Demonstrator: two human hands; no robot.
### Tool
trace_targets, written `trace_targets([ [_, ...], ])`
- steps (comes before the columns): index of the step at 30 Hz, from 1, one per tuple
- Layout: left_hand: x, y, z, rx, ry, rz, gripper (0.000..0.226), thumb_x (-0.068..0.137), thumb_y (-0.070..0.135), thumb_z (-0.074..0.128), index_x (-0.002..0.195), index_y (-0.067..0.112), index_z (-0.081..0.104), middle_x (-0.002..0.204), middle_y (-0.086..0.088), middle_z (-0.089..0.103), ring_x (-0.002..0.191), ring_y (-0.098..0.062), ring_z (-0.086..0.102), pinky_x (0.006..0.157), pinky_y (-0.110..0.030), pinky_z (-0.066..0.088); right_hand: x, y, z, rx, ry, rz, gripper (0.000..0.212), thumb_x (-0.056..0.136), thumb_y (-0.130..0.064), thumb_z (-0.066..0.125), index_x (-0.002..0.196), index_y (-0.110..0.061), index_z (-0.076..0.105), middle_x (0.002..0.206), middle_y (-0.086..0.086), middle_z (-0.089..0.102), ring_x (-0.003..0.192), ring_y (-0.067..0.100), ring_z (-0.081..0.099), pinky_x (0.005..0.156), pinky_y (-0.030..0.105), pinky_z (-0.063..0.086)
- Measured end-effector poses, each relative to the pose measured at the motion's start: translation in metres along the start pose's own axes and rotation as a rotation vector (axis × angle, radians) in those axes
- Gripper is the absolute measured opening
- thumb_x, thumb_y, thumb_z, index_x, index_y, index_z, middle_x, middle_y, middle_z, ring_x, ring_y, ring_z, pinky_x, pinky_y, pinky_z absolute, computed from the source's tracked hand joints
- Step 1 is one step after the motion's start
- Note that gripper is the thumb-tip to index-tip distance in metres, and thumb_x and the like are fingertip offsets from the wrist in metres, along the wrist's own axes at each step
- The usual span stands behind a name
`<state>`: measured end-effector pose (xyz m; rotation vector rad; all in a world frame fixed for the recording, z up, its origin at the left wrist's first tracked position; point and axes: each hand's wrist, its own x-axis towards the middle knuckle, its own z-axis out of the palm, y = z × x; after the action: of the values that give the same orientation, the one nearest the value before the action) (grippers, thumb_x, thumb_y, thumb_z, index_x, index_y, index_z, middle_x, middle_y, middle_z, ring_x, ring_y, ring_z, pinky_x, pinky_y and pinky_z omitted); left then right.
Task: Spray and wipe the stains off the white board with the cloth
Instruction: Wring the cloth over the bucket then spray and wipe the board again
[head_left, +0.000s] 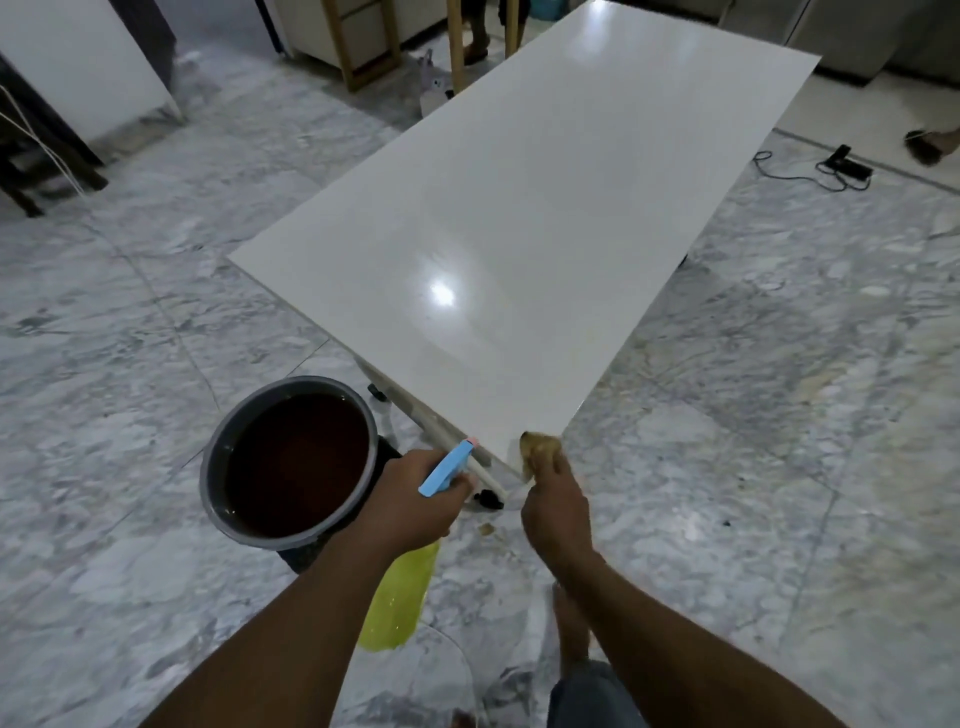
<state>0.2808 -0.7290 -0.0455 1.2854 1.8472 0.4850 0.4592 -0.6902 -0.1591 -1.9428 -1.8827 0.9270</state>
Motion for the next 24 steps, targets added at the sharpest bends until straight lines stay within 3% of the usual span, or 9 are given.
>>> trace_targets([
  [3,0.010,0.020,-0.001,0.016,-0.018,0.016,0.037,0.098,0.023,0.068,0.067,0.014,0.053,0.058,-0.006,0.052,0.043,-0.006,0.054,0.046,-0.012,0.041,-0.013,-0.001,-0.024,-0.227,-0.264,-0.162,0.044,0.089,-0.012,0.050,0.131,-0.023,0.052,0.134,0.006,0.054,0.112,0.026,0.056,0.088,0.032,0.046],
  [6,0.031,0.050,-0.003,0.030,-0.018,0.012,0.039,0.098,0.030,0.069,0.076,0.001,0.056,0.061,-0.012,0.054,0.051,-0.013,0.058,0.058,-0.026,0.046,0.026,0.000,-0.077,-0.188,-0.549,-0.073,0.043,0.082,-0.011,0.060,0.122,-0.024,0.068,0.122,0.004,0.067,0.106,0.021,0.066,0.091,0.031,0.055],
  [9,0.062,0.087,-0.003,0.049,-0.004,-0.001,0.038,0.099,0.032,0.069,0.076,0.005,0.056,0.063,-0.004,0.056,0.044,-0.007,0.063,0.050,-0.013,0.044,0.081,-0.003,-0.154,0.119,-0.621,0.086,0.026,0.078,-0.006,0.062,0.099,-0.012,0.076,0.095,0.011,0.075,0.082,0.021,0.070,0.064,0.025,0.053],
  [12,0.105,0.145,0.011,0.050,-0.029,0.009,0.029,0.100,0.034,0.068,0.079,0.014,0.064,0.065,-0.001,0.062,0.055,-0.022,0.076,0.052,-0.016,0.049,0.146,0.015,-0.230,0.755,-0.488,0.361,0.014,0.090,-0.013,0.064,0.089,-0.005,0.075,0.075,0.008,0.069,0.062,0.021,0.061,0.056,0.028,0.049],
  [15,0.151,0.214,0.031,0.046,-0.045,0.037,0.033,0.099,0.035,0.069,0.070,0.025,0.057,0.068,0.001,0.061,0.060,-0.026,0.078,0.051,-0.016,0.049,0.216,0.040,-0.286,1.243,-0.417,0.484,0.030,0.095,-0.020,0.058,0.110,0.004,0.067,0.098,0.023,0.071,0.080,0.035,0.073,0.065,0.044,0.062],
  [17,0.190,0.269,0.048,0.053,-0.058,0.091,0.031,0.099,0.036,0.069,0.073,0.022,0.058,0.073,-0.003,0.064,0.061,-0.026,0.078,0.049,-0.014,0.049,0.260,0.054,-0.329,1.421,-0.407,0.468,0.030,0.098,-0.020,0.051,0.114,0.002,0.063,0.115,0.027,0.067,0.099,0.040,0.070,0.079,0.055,0.059],
  [21,0.247,0.357,0.073,0.102,-0.054,0.196,0.034,0.099,0.038,0.068,0.082,0.009,0.062,0.077,-0.016,0.073,0.057,-0.020,0.077,0.056,-0.015,0.053,0.325,0.060,-0.398,1.573,-0.365,0.380,0.044,0.097,-0.025,0.049,0.135,-0.004,0.055,0.134,0.021,0.059,0.097,0.037,0.071,0.080,0.053,0.060],
  [24,0.284,0.410,0.088,0.125,-0.065,0.255,0.036,0.099,0.037,0.067,0.083,0.005,0.060,0.083,-0.020,0.075,0.058,-0.020,0.077,0.063,-0.024,0.056,0.372,0.067,-0.435,1.640,-0.362,0.335,0.047,0.099,-0.033,0.046,0.131,-0.001,0.058,0.140,0.023,0.055,0.106,0.037,0.068,0.088,0.052,0.057],
])
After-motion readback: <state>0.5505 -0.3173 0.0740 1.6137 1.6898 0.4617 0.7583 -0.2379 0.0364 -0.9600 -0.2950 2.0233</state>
